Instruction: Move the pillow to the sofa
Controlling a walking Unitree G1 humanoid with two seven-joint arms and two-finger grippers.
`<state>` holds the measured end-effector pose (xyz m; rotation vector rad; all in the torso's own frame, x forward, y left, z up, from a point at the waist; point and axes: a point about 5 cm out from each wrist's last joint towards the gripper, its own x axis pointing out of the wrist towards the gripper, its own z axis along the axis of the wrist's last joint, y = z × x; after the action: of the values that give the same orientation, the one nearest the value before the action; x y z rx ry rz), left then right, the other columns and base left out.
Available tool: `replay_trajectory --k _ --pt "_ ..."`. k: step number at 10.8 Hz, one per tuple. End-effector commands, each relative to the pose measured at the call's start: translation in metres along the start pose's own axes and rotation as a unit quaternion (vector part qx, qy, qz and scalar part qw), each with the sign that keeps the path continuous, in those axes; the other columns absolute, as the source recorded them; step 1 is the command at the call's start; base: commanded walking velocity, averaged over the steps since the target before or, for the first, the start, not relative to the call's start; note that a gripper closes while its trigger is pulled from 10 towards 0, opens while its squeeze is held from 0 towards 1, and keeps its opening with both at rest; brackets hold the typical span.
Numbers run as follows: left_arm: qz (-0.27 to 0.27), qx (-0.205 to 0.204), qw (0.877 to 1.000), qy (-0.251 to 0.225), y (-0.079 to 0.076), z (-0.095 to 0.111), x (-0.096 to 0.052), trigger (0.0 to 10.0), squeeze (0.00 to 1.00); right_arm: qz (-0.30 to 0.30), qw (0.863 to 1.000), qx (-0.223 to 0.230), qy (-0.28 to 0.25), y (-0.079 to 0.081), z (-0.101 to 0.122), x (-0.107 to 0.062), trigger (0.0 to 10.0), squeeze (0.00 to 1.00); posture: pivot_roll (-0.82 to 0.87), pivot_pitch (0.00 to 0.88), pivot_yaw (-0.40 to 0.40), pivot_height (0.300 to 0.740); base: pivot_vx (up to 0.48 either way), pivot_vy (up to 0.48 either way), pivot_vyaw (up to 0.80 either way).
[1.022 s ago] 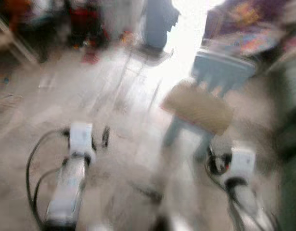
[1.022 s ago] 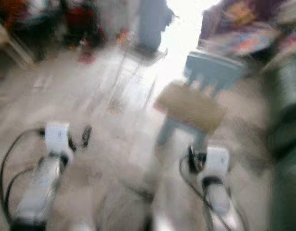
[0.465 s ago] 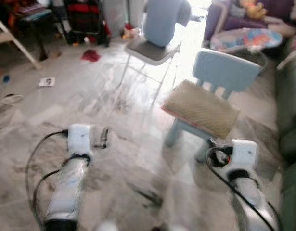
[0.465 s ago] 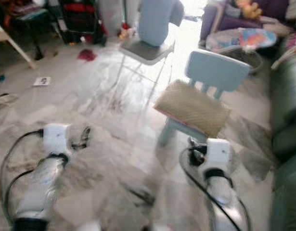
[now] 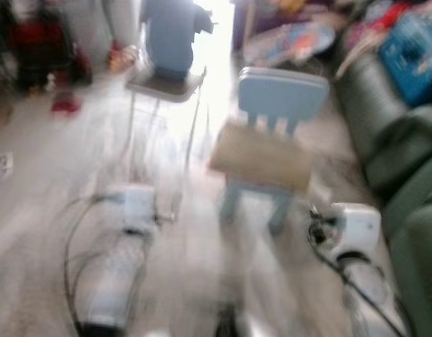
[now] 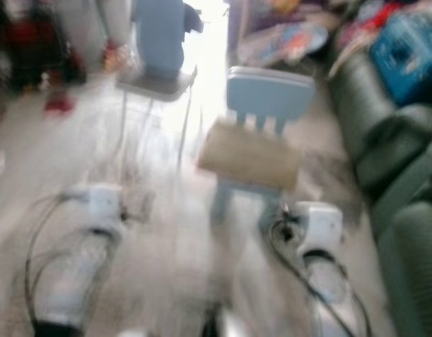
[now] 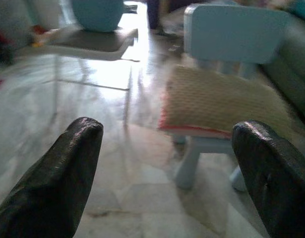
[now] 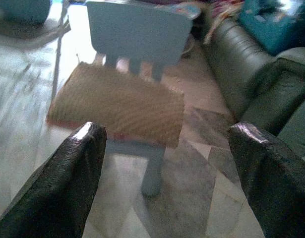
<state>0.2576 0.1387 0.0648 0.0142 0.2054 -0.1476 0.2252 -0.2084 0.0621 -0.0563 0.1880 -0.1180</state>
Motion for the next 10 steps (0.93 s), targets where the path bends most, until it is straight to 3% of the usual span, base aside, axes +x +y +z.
replay_trajectory --k 1,5,10 --pt "0.022 0.007 1.000 0.011 0.013 -0.005 -0.004 10.0 0.00 0.012 1.000 0.002 -0.009 0.007 0.005 0.001 10.0 0.00 -0.04 0.089 -0.054 0.735 0.390 0.000 -0.66" --pt "0.027 0.003 1.000 0.006 0.014 -0.004 -0.010 10.0 0.00 0.011 1.000 0.000 0.010 0.004 -0.006 -0.006 10.0 0.00 -0.01 0.064 -0.063 0.735 0.000 0.000 0.00" --pt "0.025 0.003 1.000 -0.015 0.019 0.010 0.000 10.0 0.00 0.009 1.000 -0.010 0.000 -0.001 0.000 -0.003 10.0 0.00 -0.02 0.083 -0.057 0.735 0.000 -0.400 0.00"
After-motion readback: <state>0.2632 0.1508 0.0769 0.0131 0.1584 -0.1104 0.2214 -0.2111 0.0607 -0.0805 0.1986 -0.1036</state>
